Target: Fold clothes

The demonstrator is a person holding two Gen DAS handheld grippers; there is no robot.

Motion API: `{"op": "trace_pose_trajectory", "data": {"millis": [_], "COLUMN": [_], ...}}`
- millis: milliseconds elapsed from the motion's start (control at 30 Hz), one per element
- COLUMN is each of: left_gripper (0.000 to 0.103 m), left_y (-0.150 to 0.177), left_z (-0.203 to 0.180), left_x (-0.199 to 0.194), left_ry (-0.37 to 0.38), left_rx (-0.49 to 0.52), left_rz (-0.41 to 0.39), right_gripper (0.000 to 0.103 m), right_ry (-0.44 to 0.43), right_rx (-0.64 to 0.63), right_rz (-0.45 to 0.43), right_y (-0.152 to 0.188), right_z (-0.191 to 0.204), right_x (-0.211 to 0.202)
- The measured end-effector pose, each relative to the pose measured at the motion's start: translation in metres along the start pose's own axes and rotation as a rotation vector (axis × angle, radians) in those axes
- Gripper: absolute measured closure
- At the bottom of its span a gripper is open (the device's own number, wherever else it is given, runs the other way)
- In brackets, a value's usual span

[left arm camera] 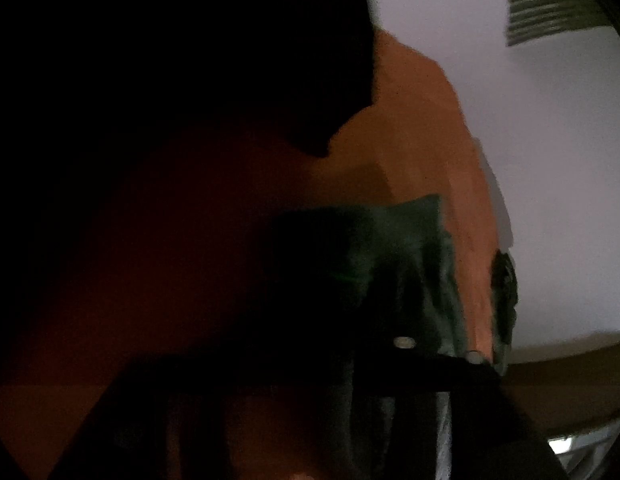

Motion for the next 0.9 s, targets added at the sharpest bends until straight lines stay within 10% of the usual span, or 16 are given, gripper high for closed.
{"op": "trace_pose_trajectory", "data": {"millis": [67, 133, 300, 400, 600, 800, 900], "left_gripper": [0.045, 0.067, 0.068, 0.061, 0.054, 0.054, 0.050], "left_y": [-0.008, -0.005, -0.003, 0.008, 0.080, 0.153, 0.212], "left_z": [0.006, 0.020, 0.025, 0.005, -0.080, -0.165, -0.211], "left_x": [-0.001, -0.003, 0.006, -0.004, -0.005, -0.005, 0.011], "left_ry": [-0.042, -0.109, -0.093, -0.169, -0.225, -0.279, -0.118], "left_rx": [0.001, -0.025, -0.041, 0.068, 0.312, 0.556, 0.817], "left_rz": [-0.017, -0.029, -0.012, -0.006, 0.011, 0.029, 0.109], "right_gripper": [0.079, 0.078, 0.076, 0.076, 0.054, 0.071, 0.075], "right_ry": [0.004, 0.039, 0.161, 0.098, 0.132, 0.132, 0.116], "right_rx": [0.028, 0.077, 0.245, 0.364, 0.581, 0.795, 0.890], "right_rz": [-0.027, -0.048, 0.033, 0.125, -0.074, 0.046, 0.063], "right_y": [-0.001, -0.002, 0.019, 0.044, 0.066, 0.129, 0.153], "right_z": [-0.008, -0.023, -0.075, -0.097, -0.132, -0.154, -0.163], "right_x": [-0.012, -0.023, -0.019, 0.002, -0.063, -0.064, -0.072]}}
Point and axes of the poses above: each gripper's, at about its wrist camera, not at the fingertips, and x roughly the way its jaws point, z to its left, y to its underside, the point moved 1 cm from there along x, roughly the way its jaws point, and after that the axes turned 2 degrees about y, right-handed, at the moved point
